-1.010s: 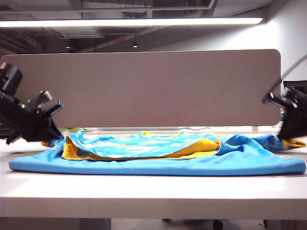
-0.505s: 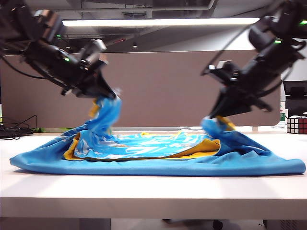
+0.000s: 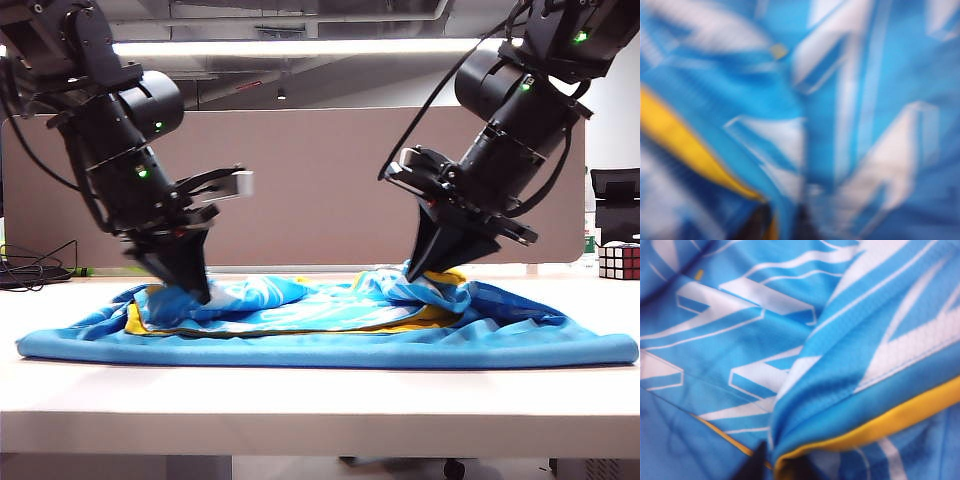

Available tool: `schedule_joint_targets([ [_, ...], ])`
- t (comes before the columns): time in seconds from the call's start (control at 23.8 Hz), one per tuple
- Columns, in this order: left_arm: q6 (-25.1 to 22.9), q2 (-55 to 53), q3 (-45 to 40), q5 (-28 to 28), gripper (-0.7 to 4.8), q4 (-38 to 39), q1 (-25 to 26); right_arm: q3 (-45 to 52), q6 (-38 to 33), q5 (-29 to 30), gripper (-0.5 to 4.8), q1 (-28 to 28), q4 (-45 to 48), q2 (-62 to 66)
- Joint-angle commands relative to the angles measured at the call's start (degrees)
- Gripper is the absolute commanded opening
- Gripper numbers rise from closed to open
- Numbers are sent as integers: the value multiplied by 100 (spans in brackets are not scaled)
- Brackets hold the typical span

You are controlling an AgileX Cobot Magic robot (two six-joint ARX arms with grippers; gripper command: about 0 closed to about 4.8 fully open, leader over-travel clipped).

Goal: Fold the bottom side of the soccer jersey horizontally towards the center, about one-third of the way, then fold the sleeve back towards the center, creating a straight line along the edge of the the soccer jersey, and finally fold the bottom of the soccer jersey up towards the top, creating a neat rectangle.

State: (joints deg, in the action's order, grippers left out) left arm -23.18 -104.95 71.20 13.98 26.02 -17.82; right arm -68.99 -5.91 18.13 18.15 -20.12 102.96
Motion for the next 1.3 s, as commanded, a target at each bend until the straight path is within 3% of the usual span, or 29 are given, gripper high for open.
schedule_joint_targets([
  [0.04,-48,81,13,-195,289,-37,13,-37,20,15,229,-76,-98,-39],
  [0.13,-37,173,13,-70,348,-44,13,-61,15,24,266,-140,-151,-101],
  [0.34,372,686,11,-90,345,61,133,-50,15,-46,266,-516,-485,-748],
  [0.46,1117,933,-2,20,344,435,442,2,-83,-22,266,-984,-1047,-1241],
  [0.67,1862,1003,-299,1257,340,1174,1364,876,-682,949,266,-2072,-1113,-2006],
  [0.93,2024,1003,-811,1471,340,1259,1738,1661,-800,1690,266,-2774,-1141,-2288],
  [1.3,1891,1003,-1388,968,340,1333,1727,2559,-802,1788,266,-2830,-804,-2277],
])
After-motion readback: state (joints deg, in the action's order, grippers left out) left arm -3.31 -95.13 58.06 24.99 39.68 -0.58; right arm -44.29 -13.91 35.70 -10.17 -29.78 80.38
